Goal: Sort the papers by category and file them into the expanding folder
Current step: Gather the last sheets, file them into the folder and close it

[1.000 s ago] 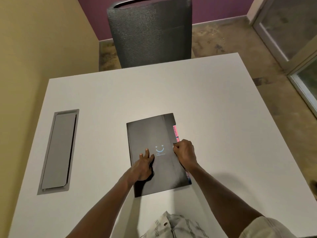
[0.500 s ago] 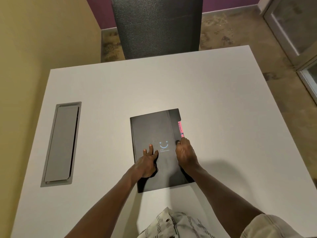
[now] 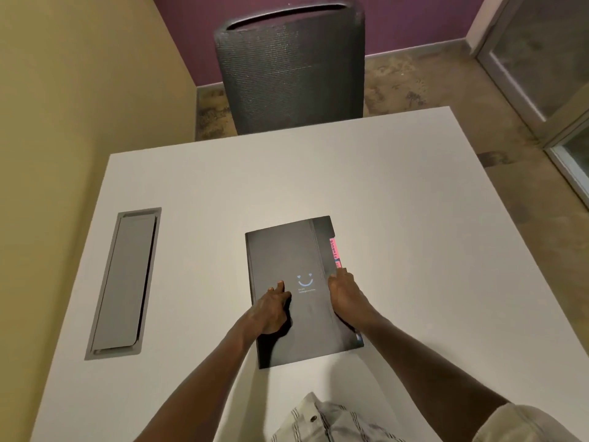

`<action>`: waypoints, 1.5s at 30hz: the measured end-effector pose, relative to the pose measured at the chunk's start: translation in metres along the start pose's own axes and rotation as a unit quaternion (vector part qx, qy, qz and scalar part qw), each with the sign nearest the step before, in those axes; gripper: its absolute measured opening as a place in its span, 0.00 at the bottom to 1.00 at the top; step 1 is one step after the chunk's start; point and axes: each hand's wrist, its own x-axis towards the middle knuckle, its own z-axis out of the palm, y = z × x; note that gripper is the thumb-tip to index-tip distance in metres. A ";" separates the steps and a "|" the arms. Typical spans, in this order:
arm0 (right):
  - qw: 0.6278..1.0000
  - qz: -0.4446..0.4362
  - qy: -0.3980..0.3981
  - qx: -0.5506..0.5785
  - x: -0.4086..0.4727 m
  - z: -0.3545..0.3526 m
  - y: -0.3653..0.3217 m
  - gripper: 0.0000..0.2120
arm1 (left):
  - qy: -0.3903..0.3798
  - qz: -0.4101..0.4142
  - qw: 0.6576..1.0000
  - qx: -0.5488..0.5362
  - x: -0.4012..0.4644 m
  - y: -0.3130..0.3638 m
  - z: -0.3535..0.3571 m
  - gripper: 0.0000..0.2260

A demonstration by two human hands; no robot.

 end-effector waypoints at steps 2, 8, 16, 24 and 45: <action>1.000 0.015 -0.009 0.007 0.004 -0.005 0.007 0.15 | 0.117 0.009 0.990 -0.082 -0.003 -0.009 0.005 0.11; 0.971 0.172 0.090 0.140 0.007 -0.028 0.032 0.05 | 0.261 -0.107 0.930 -0.234 -0.018 -0.019 0.000 0.14; 0.971 0.186 0.016 0.150 0.020 -0.038 0.013 0.14 | 0.203 -0.216 0.857 -0.422 -0.013 -0.029 0.008 0.09; 0.974 0.180 0.056 0.125 0.023 -0.012 0.005 0.13 | 0.196 -0.207 0.773 -0.567 -0.010 -0.039 0.006 0.13; 0.970 0.064 -0.050 0.231 -0.019 0.107 -0.218 0.06 | 0.387 -0.264 0.677 -0.568 -0.147 -0.260 0.012 0.20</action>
